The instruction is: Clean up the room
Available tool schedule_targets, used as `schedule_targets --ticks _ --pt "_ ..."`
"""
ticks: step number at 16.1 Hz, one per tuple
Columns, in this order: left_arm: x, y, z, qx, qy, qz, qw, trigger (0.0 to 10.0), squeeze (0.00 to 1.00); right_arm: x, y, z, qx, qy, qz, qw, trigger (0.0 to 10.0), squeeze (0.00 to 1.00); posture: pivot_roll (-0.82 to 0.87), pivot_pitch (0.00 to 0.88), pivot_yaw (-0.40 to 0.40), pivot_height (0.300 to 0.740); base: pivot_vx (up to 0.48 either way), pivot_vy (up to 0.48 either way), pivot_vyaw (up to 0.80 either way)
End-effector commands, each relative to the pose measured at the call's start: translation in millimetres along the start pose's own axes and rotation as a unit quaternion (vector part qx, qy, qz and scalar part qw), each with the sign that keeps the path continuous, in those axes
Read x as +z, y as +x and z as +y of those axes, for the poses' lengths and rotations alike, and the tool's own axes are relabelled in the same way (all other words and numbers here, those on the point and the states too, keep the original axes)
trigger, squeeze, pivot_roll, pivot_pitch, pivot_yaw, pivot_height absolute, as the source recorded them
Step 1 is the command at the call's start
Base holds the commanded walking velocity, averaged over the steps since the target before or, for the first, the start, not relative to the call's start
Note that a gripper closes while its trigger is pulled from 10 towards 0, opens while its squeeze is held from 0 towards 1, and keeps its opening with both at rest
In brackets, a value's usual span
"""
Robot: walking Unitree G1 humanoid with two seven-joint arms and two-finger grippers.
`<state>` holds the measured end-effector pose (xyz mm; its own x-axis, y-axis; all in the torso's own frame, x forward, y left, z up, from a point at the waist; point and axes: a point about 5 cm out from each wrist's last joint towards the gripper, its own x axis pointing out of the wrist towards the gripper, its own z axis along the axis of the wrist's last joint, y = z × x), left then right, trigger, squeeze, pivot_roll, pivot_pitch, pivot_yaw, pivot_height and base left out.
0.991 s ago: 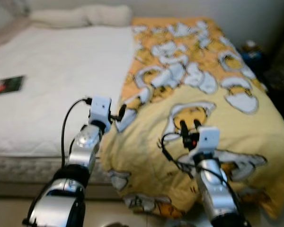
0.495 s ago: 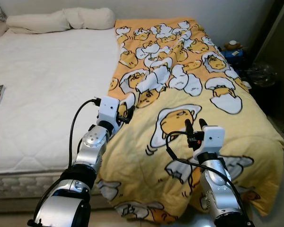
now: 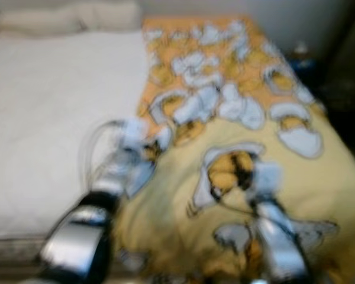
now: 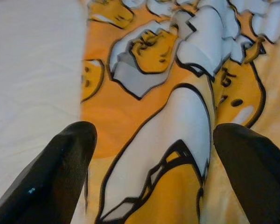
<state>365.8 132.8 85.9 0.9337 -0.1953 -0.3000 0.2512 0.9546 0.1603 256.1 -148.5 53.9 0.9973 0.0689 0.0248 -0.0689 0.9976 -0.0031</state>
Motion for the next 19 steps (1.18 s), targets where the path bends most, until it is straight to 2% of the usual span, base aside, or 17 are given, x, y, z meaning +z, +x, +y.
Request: schedule_targets --ticks 1,3,5,8,9,10,11,12,13,14,15,16,17,18,19 --pt "4 -0.6 20.4 0.005 0.003 0.013 1.0 10.0 0.0 9 -4.3 12.1 0.019 -0.002 -0.018 1.0 10.0 0.0 -0.11 0.07 0.068 0.74 0.0 0.0 0.0" --pt "9 0.4 24.6 -0.01 0.014 0.019 1.0 10.0 0.0 6 -17.8 10.1 0.008 -0.001 -0.009 1.0 10.0 0.0 -0.13 0.093 0.084 0.74 0.0 0.0 0.0" --pt "10 2.1 22.7 -0.044 0.015 0.049 0.998 10.0 0.0 -3 -39.2 9.9 -0.015 0.007 0.011 1.0 10.0 0.0 -0.17 0.134 0.124 0.74 0.0 0.0 0.0" --pt "0 2.6 5.3 -0.11 -0.013 0.099 0.989 10.0 0.0 -2 -62.2 14.5 -0.039 0.013 0.026 0.999 10.0 0.0 -0.22 0.185 0.163 0.74 0.0 0.0 0.0" --pt "-2 2.5 -1.6 -0.129 -0.029 0.11 0.985 10.0 0.0 0 -69.1 14.0 -0.046 0.013 0.031 0.998 10.0 0.0 -0.24 0.199 0.164 0.74 0.0 0.0 0.0" --pt "0 3.4 -6.9 -0.14 -0.075 0.116 0.98 10.0 0.0 2 -77.3 11.2 -0.053 0.009 0.033 0.998 10.0 0.0 -0.27 0.217 0.16 0.74 0.0 0.0 0.0" --pt "2 3.9 -7.2 -0.139 -0.085 0.113 0.98 10.0 0.0 3 -79.2 10.1 -0.055 0.007 0.033 0.998 10.0 0.0 -0.27 0.221 0.159 0.74 0.0 0.0 0.0" --pt "8 5.3 -8.3 -0.142 -0.123 0.105 0.977 10.0 0.0 4 -82.8 8.0 -0.059 0.005 0.036 0.998 10.0 0.0 -0.27 0.225 0.156 0.74 0.0 0.0 0.0" --pt "14 6.7 -8.2 -0.144 -0.125 0.093 0.977 10.0 0.0 5 -86.8 6.8 -0.06 0.003 0.041 0.997 10.0 0.0 -0.27 0.232 0.151 0.74 0.0 0.0 0.0" --pt "14 6.6 -8.6 -0.144 -0.114 0.092 0.979 10.0 0.0 4 -87.8 6.9 -0.059 0.003 0.043 0.997 10.0 0.0 -0.27 0.233 0.15 0.74 0.0 0.0 0.0" --pt "4 5.1 -10.5 -0.132 -0.019 0.089 0.987 10.0 0.0 4 -89.5 9.6 -0.055 0.004 0.05 0.997 10.0 0.0 -0.27 0.247 0.143 0.74 0.0 0.0 0.0" --pt "-1 4.3 -13.6 -0.125 0.049 0.076 0.988 10.0 0.0 5 -91.2 11.2 -0.053 0.003 0.055 0.997 10.0 0.0 -0.28 0.26 0.141 0.74 0.0 0.0 0.0" --pt "-6 2.8 -20.8 -0.126 0.095 0.059 0.986 10.0 0.0 6 -93.5 11.4 -0.052 0.003 0.06 0.997 10.0 0.0 -0.28 0.265 0.139 0.74 0.0 0.0 0.0" --pt "-12 1.0 -27.9 -0.135 0.132 0.052 0.981 10.0 0.0 6 -96.3 11.0 -0.051 0.002 0.065 0.997 10.0 0.0 -0.28 0.276 0.135 0.74 0.0 0.0 0.0" --pt "-18 -1.1 -34.3 -0.147 0.145 0.053 0.977 10.0 0.0 6 -98.8 10.6 -0.05 0.001 0.07 0.996 10.0 0.0 -0.28 0.278 0.133 0.74 0.0 0.0 0.0"
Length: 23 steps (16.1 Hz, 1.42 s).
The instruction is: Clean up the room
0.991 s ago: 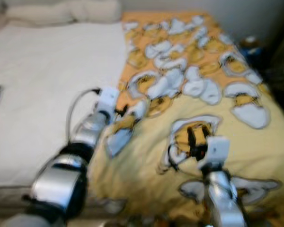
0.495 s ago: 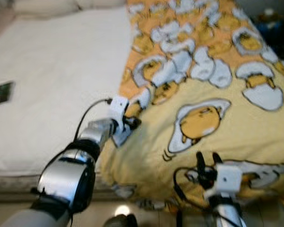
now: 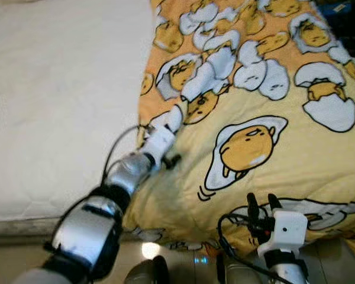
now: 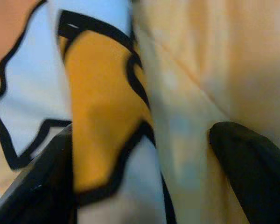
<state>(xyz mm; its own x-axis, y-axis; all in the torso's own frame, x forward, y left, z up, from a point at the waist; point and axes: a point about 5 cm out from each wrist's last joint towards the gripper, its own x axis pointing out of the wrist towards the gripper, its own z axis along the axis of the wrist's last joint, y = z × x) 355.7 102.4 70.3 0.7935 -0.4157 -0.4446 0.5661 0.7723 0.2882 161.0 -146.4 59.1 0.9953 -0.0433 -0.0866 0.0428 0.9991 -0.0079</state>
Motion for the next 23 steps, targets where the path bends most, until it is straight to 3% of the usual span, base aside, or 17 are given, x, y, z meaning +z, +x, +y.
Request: schedule_targets --ticks 1,2,3,5,8,9,13,15,17,18,20,23 --pt "-10 -1.0 -7.2 -0.014 0.015 0.013 1.0 10.0 0.0 -3 -5.3 0.9 0.006 -0.001 0.016 1.0 10.0 0.0 -0.29 0.283 0.132 0.74 0.0 0.0 0.0" --pt "-8 -0.8 -6.7 -0.015 0.0 0.007 1.0 10.0 0.0 -2 -5.3 0.1 0.006 -0.002 0.017 1.0 10.0 0.0 -0.29 0.286 0.13 0.74 0.0 0.0 0.0" --pt "0 -0.7 2.6 -0.006 -0.064 -0.007 0.998 10.0 0.0 -1 -5.6 -0.6 0.005 -0.002 0.018 1.0 10.0 0.0 -0.3 0.287 0.13 0.74 0.0 0.0 0.0" --pt "15 -2.1 19.4 0.003 -0.124 -0.035 0.992 10.0 0.0 0 -6.3 -0.4 0.004 -0.003 0.02 1.0 10.0 0.0 -0.3 0.284 0.135 0.74 0.0 0.0 0.0" --pt "57 -11.1 58.5 0.0 -0.199 -0.102 0.975 10.0 0.0 -2 -7.2 1.1 0.002 0.0 0.025 1.0 10.0 0.0 -0.3 0.276 0.145 0.74 0.0 0.0 0.0" --pt "66 -14.2 68.0 0.01 -0.205 -0.115 0.972 10.0 0.0 -2 -6.9 1.7 0.003 0.001 0.025 1.0 10.0 0.0 -0.29 0.276 0.145 0.74 0.0 0.0 0.0" --pt "68 -16.9 79.1 0.052 -0.192 -0.103 0.975 10.0 0.0 -2 -8.1 3.2 0.007 0.002 0.028 1.0 10.0 0.0 -0.29 0.285 0.142 0.74 0.0 0.0 0.0" --pt "49 -14.0 72.6 0.093 -0.115 -0.049 0.988 10.0 0.0 -1 -12.8 3.5 0.012 0.002 0.032 0.999 10.0 0.0 -0.31 0.307 0.133 0.74 0.0 0.0 0.0" --pt "36 -14.2 70.8 0.137 -0.076 -0.026 0.987 10.0 0.0 0 -19.5 2.8 0.014 -0.001 0.038 0.999 10.0 0.0 -0.34 0.331 0.122 0.74 0.0 0.0 0.0" --pt "31 -17.1 76.5 0.183 -0.08 -0.021 0.98 10.0 0.0 2 -29.7 0.2 0.013 -0.006 0.043 0.999 10.0 0.0 -0.37 0.353 0.106 0.74 0.0 0.0 0.0" --pt "31 -21.5 86.7 0.224 -0.114 -0.027 0.967 10.0 0.0 1 -40.5 -1.6 0.015 -0.009 0.056 0.998 10.0 0.0 -0.38 0.366 0.095 0.74 0.0 0.0 0.0" --pt "20 -21.5 84.3 0.223 -0.184 -0.001 0.957 10.0 0.0 0 -48.2 -1.8 0.016 -0.009 0.066 0.998 10.0 0.0 -0.38 0.376 0.091 0.74 0.0 0.0 0.0"
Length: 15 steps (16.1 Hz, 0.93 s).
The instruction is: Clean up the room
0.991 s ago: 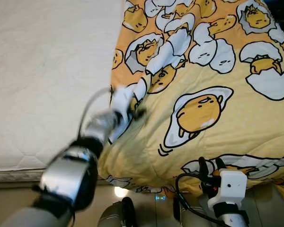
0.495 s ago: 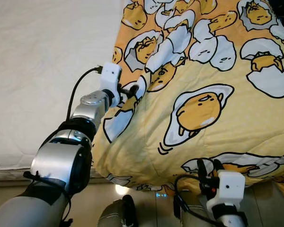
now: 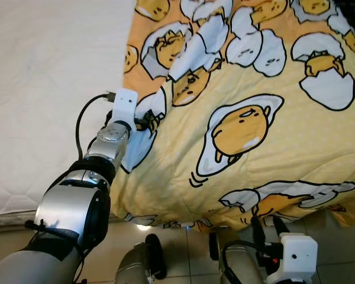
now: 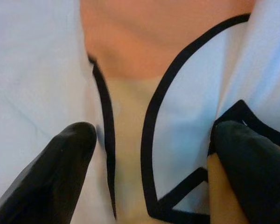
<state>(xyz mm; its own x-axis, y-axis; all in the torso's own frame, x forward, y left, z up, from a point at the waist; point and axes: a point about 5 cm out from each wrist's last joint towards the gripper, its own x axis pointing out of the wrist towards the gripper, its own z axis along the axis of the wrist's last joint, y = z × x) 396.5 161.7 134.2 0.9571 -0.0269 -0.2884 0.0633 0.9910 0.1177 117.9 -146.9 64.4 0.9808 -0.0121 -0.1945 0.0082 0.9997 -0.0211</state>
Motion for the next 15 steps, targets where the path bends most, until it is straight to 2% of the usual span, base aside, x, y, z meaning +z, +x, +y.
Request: schedule_targets --ticks 1,2,4,7,8,9,12,15 --pt "-26 -3.6 8.7 0.027 -0.066 0.061 0.996 10.0 0.0 -1 -5.7 1.1 0.0 0.0 0.013 1.0 10.0 0.0 -0.38 0.378 0.091 0.74 0.0 0.0 0.0" --pt "-40 -6.8 15.6 0.06 -0.13 0.096 0.985 10.0 0.0 0 -6.8 1.2 0.001 0.001 0.016 1.0 10.0 0.0 -0.38 0.38 0.09 0.74 0.0 0.0 0.0" --pt "-52 -10.2 21.7 0.079 -0.148 0.117 0.979 10.0 0.0 -1 -7.8 1.9 0.004 0.002 0.02 1.0 10.0 0.0 -0.37 0.382 0.088 0.74 0.0 0.0 0.0" --pt "-56 -11.8 25.5 0.084 -0.152 0.118 0.978 9.9 0.0 -2 -6.5 2.2 0.008 0.003 0.024 1.0 10.0 0.0 -0.37 0.379 0.082 0.74 0.0 0.0 0.0" --pt "-57 -11.8 25.5 0.08 -0.149 0.115 0.979 2.7 0.0 -2 -5.6 2.4 0.009 0.003 0.023 1.0 10.0 0.0 -0.37 0.378 0.081 0.74 0.0 0.0 0.0" --pt "-56 -11.9 25.8 0.077 -0.147 0.112 0.98 0.0 0.0 -1 -4.5 2.4 0.01 0.003 0.023 1.0 10.0 0.0 -0.36 0.373 0.08 0.74 0.0 0.0 0.0" --pt "-53 -12.6 35.1 0.074 -0.14 0.086 0.984 0.0 0.0 -1 0.0 0.7 0.013 0.002 0.024 1.0 10.0 0.0 -0.35 0.37 0.078 0.74 0.0 0.0 0.0" --pt "-58 -13.8 33.7 0.065 -0.131 0.087 0.985 0.0 0.0 0 2.0 1.1 0.015 0.002 0.023 1.0 10.0 0.0 -0.35 0.369 0.073 0.74 0.0 0.0 0.0"
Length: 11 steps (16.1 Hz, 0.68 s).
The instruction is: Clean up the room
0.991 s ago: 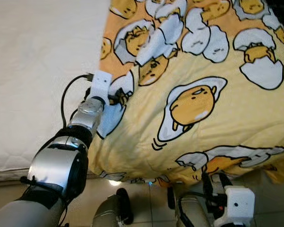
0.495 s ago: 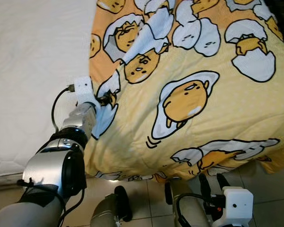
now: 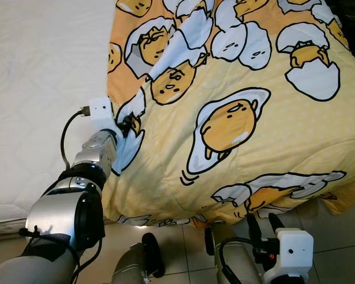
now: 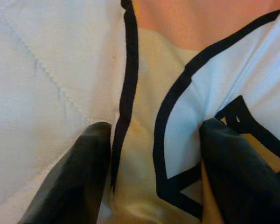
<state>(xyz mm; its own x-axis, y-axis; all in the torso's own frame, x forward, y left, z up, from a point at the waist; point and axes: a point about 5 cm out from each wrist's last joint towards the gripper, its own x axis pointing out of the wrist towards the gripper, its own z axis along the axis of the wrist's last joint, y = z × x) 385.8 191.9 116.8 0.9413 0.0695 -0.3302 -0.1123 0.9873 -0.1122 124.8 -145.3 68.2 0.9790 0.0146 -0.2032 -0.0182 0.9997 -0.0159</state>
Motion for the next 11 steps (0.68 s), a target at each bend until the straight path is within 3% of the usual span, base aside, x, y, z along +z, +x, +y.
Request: schedule_targets --ticks 1,3,5,8,11 --pt "-35.2 -5.5 13.9 0.016 0.008 0.066 0.998 0.0 0.0 -4.9 -3.0 -0.8 0.002 0.002 0.018 1.0 10.0 0.0 -0.35 0.366 0.072 0.74 0.0 0.0 0.0" --pt "-39.3 -6.1 12.3 0.015 -0.026 0.072 0.997 0.0 0.0 -4.5 -1.7 -1.3 0.004 0.001 0.017 1.0 10.0 0.0 -0.35 0.363 0.07 0.74 0.0 0.0 0.0" --pt "-43.5 -6.9 14.4 0.031 -0.107 0.087 0.99 0.0 0.0 -4.7 0.1 -0.6 0.006 0.002 0.016 1.0 10.0 0.0 -0.34 0.359 0.072 0.74 0.0 0.0 0.0" --pt "-44.1 -6.4 7.9 0.021 -0.1 0.087 0.991 0.0 0.0 -4.2 2.9 0.4 0.01 0.003 0.014 1.0 10.0 0.0 -0.34 0.356 0.067 0.74 0.0 0.0 0.0" --pt "-42.4 -6.8 14.8 0.035 -0.112 0.081 0.99 0.0 0.0 -4.0 4.1 0.0 0.014 0.002 0.014 1.0 10.0 0.0 -0.34 0.353 0.065 0.74 0.0 0.0 0.0"
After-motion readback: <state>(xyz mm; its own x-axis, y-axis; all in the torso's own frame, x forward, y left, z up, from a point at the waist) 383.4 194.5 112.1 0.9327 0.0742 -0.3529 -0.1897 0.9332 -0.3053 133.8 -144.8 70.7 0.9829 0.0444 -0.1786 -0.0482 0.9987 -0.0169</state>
